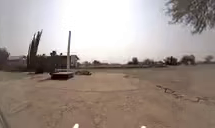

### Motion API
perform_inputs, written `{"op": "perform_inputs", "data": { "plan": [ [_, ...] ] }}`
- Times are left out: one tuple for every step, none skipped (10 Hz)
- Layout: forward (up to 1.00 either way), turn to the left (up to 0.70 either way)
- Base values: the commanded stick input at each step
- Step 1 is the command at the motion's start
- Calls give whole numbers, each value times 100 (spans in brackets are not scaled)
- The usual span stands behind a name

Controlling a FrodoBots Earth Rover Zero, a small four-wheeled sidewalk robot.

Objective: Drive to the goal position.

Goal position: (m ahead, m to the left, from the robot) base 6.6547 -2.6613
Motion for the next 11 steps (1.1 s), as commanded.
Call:
{"op": "perform_inputs", "data": {
  "plan": [
    [70, 0],
    [70, 0],
    [70, 0],
    [70, 0],
    [70, 0],
    [70, 0],
    [70, 0],
    [70, 0],
    [70, 0],
    [70, 1],
    [70, 27]
  ]
}}
